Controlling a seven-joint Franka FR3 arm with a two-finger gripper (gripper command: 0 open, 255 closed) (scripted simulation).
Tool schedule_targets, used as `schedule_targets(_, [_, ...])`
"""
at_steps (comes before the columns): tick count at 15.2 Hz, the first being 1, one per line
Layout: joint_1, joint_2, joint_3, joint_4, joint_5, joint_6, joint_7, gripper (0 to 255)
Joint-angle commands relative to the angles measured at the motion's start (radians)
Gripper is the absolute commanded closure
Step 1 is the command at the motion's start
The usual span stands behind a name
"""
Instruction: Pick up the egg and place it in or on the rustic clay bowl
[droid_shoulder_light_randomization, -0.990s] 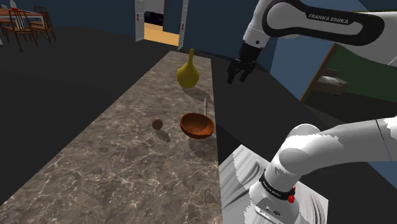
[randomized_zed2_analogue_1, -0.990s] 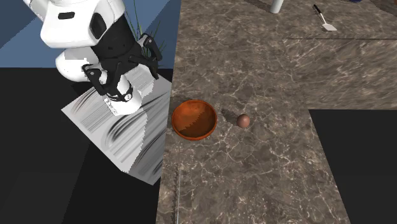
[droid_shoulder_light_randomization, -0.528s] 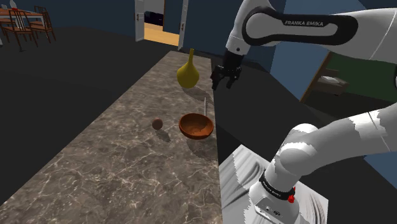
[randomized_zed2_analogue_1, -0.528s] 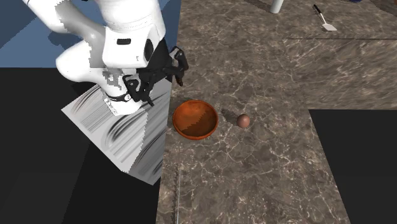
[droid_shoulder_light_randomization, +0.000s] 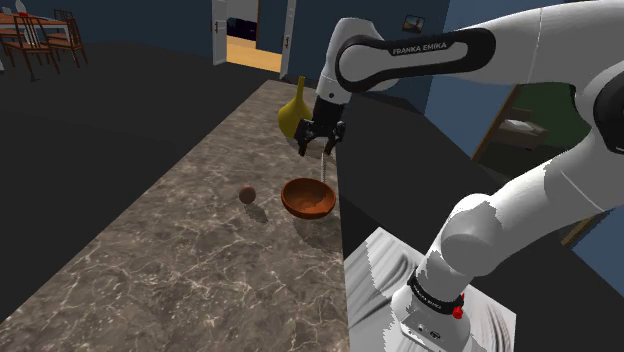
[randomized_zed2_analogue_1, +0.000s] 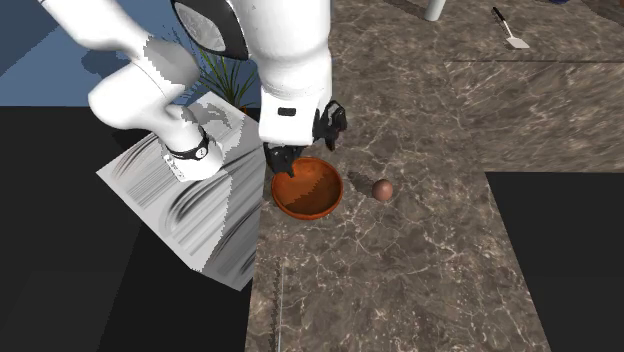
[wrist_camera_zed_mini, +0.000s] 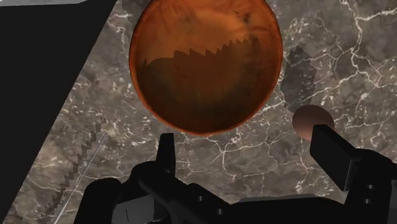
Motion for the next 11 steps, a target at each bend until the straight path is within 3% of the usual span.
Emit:
schedule_targets(1, [0.005,0.066,0.016,0.013,0.015,0.047,0.032,0])
schedule_targets(11, [0.041,0.431,0.089,0.197,0.054,0.201,0.202,0])
